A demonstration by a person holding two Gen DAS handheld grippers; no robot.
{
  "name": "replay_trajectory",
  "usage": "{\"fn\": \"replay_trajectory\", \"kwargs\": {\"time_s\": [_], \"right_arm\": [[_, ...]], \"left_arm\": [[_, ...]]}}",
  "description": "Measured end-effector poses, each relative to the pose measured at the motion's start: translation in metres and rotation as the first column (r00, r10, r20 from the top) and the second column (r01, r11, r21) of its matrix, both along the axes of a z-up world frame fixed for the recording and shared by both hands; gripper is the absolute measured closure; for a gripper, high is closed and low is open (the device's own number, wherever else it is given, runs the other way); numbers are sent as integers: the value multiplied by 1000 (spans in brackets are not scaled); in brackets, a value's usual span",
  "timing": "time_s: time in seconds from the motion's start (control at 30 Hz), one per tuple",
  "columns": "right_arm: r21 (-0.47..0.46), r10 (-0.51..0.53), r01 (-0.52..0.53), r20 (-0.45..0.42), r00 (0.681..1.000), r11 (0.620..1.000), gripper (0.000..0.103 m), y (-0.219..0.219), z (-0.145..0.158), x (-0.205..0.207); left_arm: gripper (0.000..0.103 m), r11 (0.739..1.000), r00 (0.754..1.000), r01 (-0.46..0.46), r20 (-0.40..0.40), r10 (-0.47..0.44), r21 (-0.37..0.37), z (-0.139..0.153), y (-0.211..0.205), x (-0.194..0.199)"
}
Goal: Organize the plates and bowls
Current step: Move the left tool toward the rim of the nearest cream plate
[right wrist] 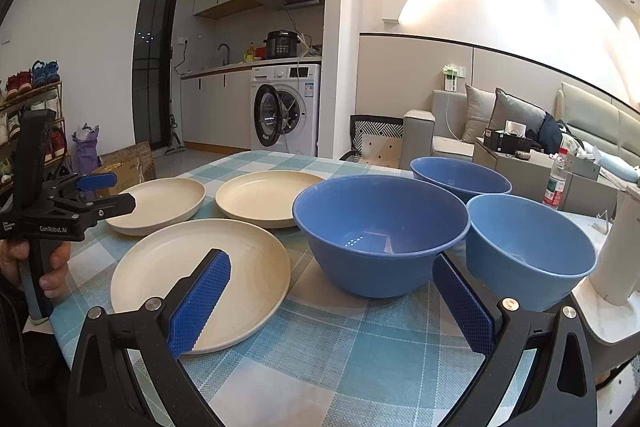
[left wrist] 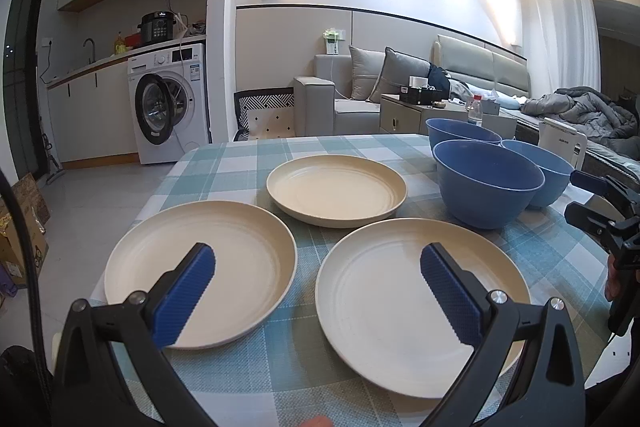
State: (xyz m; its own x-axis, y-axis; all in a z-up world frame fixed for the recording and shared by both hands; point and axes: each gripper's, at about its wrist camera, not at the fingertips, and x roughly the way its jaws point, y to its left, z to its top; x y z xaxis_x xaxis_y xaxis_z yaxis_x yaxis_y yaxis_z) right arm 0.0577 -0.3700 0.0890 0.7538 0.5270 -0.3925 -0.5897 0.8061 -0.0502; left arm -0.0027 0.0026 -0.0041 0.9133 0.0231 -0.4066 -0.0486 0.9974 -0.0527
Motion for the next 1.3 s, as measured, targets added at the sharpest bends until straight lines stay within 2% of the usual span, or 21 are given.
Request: {"fn": "replay_trajectory", "kwargs": {"time_s": [0.43,0.73,1.1,1.3], "right_arm": [[28,20,-20,2,1000,999,0,6,15,-3],[14,74,-74,-15,997,997,0,32,29,-9],[84,102,-96,-70,992,992,0,47,47,2],[90,107,-99,-84,991,991,0,59,57,12]], "left_arm": [[0,1000,1000,-11,-2,11,8,11,0,-1],[0,999,999,-35,5,35,14,29,6,-5],[0,996,996,-88,-7,88,29,42,15,-5],[0,993,993,-112,-25,112,33,46,23,-4]]}}
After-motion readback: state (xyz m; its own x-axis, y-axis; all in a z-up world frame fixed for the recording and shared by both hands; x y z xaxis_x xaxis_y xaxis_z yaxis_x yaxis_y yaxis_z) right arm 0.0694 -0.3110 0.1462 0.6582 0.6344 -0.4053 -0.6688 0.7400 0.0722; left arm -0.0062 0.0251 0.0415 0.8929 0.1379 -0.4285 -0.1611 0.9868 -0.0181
